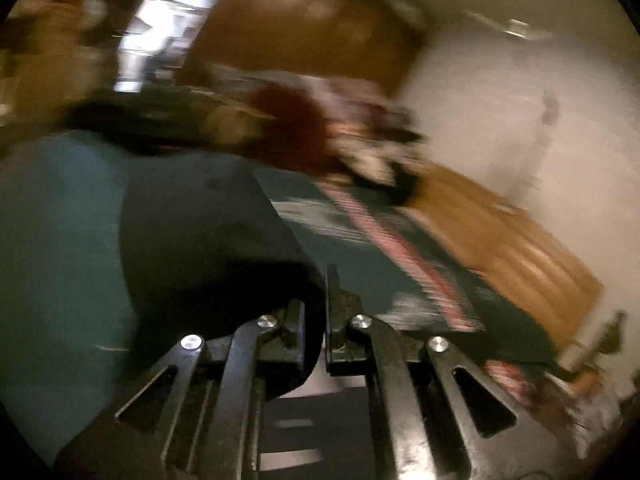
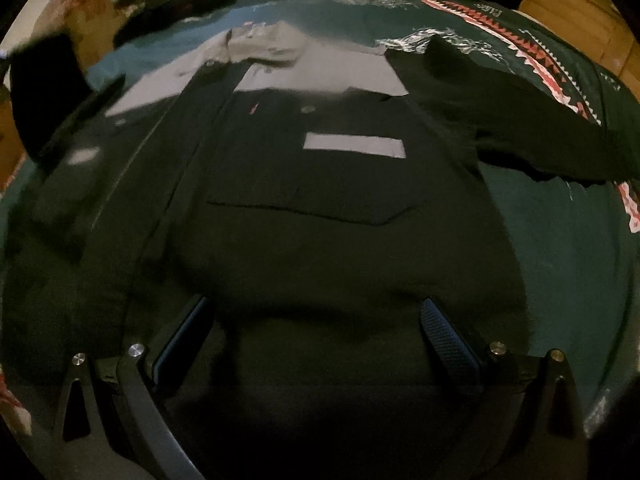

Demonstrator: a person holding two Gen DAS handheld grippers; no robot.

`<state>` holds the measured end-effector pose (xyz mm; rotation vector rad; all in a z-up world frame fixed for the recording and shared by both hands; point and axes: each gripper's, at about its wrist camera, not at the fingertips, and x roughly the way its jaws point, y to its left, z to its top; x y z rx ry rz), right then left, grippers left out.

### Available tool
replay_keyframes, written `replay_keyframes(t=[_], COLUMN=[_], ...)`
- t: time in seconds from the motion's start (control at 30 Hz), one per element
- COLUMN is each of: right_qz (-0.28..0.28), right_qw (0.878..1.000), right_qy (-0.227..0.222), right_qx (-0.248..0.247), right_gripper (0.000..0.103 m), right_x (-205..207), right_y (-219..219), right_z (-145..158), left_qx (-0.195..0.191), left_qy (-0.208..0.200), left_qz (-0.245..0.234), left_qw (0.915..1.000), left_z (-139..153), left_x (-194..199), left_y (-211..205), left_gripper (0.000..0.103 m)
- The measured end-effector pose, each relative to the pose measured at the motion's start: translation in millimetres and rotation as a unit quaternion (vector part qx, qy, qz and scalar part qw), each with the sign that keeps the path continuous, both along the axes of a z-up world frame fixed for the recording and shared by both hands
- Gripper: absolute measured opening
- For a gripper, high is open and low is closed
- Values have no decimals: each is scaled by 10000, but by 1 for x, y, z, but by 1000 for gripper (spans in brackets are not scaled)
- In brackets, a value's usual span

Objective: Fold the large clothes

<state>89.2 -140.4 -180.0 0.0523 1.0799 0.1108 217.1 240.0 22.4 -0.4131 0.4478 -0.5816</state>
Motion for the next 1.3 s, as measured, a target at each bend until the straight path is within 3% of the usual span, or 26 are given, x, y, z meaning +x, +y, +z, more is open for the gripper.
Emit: replay_keyframes(t=[0.03, 0.07, 0.1, 0.2, 0.27, 0.33, 0.43, 0.6, 0.7, 0.83, 1.0, 1.1, 1.17, 1.3], right_qz=[-47, -87, -128, -299, -364, -410, -368, -246, -464, -1235, -2385, -3159, -3659, -4181], right_qw=[10000, 9999, 9998, 9992, 9987, 9982, 9977, 9912, 9861, 9694, 9483, 9233, 9001, 8674], right_qy=[-27, -37, -40, -107, -198, -264, -336, -670, -668, -749, -955, -1003, -1026, -928], right_qx=[52, 100, 144, 250, 303, 349, 457, 1115, 1450, 1984, 1864, 1941, 2131, 2533], right_gripper=[103, 103, 103, 103, 103, 103, 103, 103, 92, 91, 97, 97, 97, 94], right_x=[-1, -2, -3, -8, -13, -15, -5, 53, 89, 108, 101, 91, 84, 82], right_y=[-6, -11, -17, -39, -53, -65, -73, -73, -85, -147, -282, -375, -435, -509], right_z=[1, 2, 3, 9, 15, 18, 20, 28, 28, 34, 47, 43, 36, 14], left_qx=[-79, -35, 27, -79, -38, 109, 299, 478, 558, 952, 957, 957, 970, 1073], left_qy=[8, 123, 240, 822, 954, 1071, 1253, 1913, 2003, 2151, 2393, 2444, 2486, 2546], left_qz=[-301, -628, -687, -1001, -940, -714, 19, 1175, 1201, 1149, 1047, 994, 955, 977], left_qw=[9995, 9979, 9973, 9915, 9910, 9916, 9917, 9733, 9707, 9651, 9605, 9598, 9590, 9561], left_z=[-4, -14, -21, -55, -66, -73, -86, -119, -126, -139, -155, -156, -157, -160], left_x=[0, 0, 1, -6, -17, -27, -28, -16, -14, -9, -11, -8, -8, -4], left_y=[-30, -68, -85, -121, -114, -94, -41, 27, 25, 5, -5, -12, -16, -24], left_gripper=[21, 44, 60, 61, 63, 63, 71, 71, 72, 77, 77, 78, 78, 78])
